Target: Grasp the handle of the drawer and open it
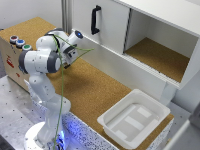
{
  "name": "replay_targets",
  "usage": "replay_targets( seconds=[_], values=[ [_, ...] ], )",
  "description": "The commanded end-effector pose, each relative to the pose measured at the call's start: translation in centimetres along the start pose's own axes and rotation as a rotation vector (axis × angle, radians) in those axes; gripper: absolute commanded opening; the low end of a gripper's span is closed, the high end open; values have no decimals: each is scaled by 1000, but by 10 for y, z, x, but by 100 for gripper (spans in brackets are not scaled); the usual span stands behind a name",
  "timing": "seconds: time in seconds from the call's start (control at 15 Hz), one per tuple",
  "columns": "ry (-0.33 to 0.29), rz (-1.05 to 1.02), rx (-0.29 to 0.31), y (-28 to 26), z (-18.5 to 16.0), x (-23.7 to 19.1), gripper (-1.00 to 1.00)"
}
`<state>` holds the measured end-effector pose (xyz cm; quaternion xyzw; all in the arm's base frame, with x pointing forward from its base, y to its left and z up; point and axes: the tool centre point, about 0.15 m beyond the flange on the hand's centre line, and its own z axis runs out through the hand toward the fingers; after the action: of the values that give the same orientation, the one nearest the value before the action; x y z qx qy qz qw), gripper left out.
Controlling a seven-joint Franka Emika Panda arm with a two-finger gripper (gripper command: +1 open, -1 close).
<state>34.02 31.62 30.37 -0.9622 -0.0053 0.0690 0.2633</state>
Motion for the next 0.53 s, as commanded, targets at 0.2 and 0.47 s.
replay_targets(
  seconds=[0.2, 0.47],
  values=[
    [15, 32, 70, 48, 3, 20, -100],
    [24, 41, 66, 58, -3, 22, -100]
  ],
)
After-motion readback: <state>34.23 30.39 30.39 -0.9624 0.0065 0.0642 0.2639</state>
